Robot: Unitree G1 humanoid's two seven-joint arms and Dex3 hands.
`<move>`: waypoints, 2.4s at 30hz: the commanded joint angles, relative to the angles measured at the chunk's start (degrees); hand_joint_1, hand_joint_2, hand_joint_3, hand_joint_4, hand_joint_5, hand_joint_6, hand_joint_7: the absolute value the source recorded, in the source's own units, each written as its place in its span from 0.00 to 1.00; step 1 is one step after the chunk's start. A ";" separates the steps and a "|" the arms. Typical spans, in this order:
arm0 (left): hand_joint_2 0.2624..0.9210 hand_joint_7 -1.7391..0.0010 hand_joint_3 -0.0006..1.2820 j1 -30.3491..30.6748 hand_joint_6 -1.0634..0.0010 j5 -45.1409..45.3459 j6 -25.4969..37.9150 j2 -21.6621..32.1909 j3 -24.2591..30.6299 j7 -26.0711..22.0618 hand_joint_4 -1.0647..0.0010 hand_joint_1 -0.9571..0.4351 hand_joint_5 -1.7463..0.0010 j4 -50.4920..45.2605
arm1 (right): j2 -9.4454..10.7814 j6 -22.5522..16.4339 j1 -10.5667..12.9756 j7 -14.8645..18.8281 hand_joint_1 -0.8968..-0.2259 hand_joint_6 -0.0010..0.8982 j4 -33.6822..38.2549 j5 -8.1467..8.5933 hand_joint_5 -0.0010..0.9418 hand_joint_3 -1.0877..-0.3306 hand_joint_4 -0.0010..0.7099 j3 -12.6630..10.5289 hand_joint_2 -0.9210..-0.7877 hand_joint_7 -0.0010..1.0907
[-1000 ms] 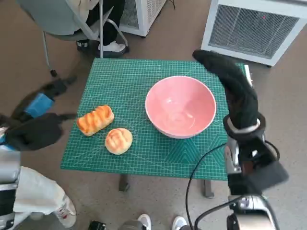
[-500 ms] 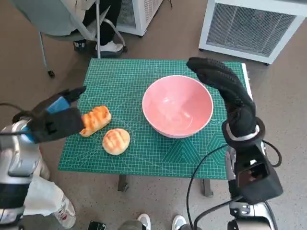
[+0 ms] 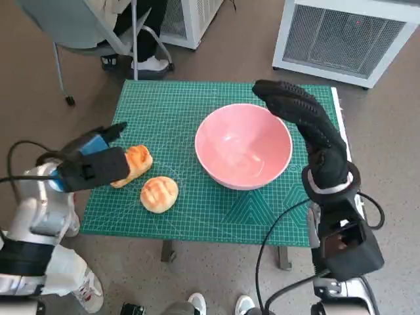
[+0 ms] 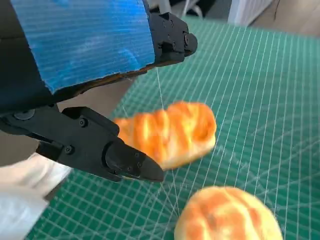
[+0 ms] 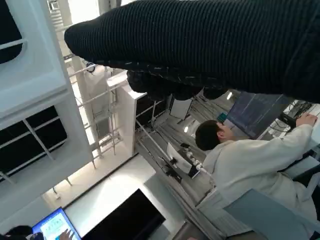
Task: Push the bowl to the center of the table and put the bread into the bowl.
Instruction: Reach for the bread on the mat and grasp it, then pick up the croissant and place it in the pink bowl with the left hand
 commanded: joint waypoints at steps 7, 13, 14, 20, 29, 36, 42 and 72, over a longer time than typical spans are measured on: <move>0.78 0.99 0.01 -3.15 0.87 1.18 -1.08 -2.54 -1.96 3.20 0.96 0.49 0.99 6.26 | 0.02 0.99 1.16 -1.14 0.52 0.00 1.32 -0.78 0.10 0.31 0.41 0.32 0.00 0.78; 0.80 0.99 0.01 -3.66 0.84 1.30 -1.41 -3.99 -2.95 4.60 0.93 0.49 0.99 9.42 | 0.15 1.45 1.16 -1.76 0.51 0.00 1.55 -1.40 0.11 0.32 0.40 0.42 0.00 0.77; 0.80 0.99 0.01 -3.74 0.84 1.33 -1.38 -4.18 -3.09 4.75 0.93 0.49 0.99 9.81 | 0.16 1.54 1.16 -1.84 0.51 0.00 1.53 -1.46 0.12 0.32 0.40 0.45 0.00 0.77; 0.83 0.98 0.01 -4.42 0.80 1.43 -1.56 -6.08 -3.96 5.94 0.90 0.50 0.99 13.85 | 0.05 1.95 1.16 -1.98 0.51 0.00 1.82 -1.34 0.13 0.32 0.39 0.58 0.00 0.77; 0.80 0.98 0.05 -6.15 0.65 0.63 -4.60 -9.14 -4.10 9.87 0.57 0.60 0.20 23.30 | -0.08 2.46 1.34 -2.00 0.50 0.00 1.62 -1.16 0.15 0.32 0.37 0.74 0.00 0.77; 0.95 0.93 0.10 -6.95 0.45 1.63 -7.83 -9.68 -5.07 14.07 0.50 0.85 0.17 28.03 | -0.21 2.67 1.38 -1.88 0.50 0.00 1.63 -0.81 0.60 0.31 0.06 0.77 0.00 0.77; 0.99 0.52 0.11 -7.33 0.45 2.39 -10.88 -9.14 -5.46 17.09 0.44 0.76 0.21 29.51 | -0.25 2.78 1.46 -1.84 0.50 0.00 1.49 -0.61 0.66 0.32 0.02 0.75 0.00 0.76; 1.00 0.30 0.04 -13.69 0.43 0.42 -12.41 -13.05 3.64 24.10 0.30 0.69 0.39 -9.43 | -0.93 2.05 0.89 -1.13 0.49 0.00 2.99 0.76 0.68 0.32 0.02 0.56 0.00 0.75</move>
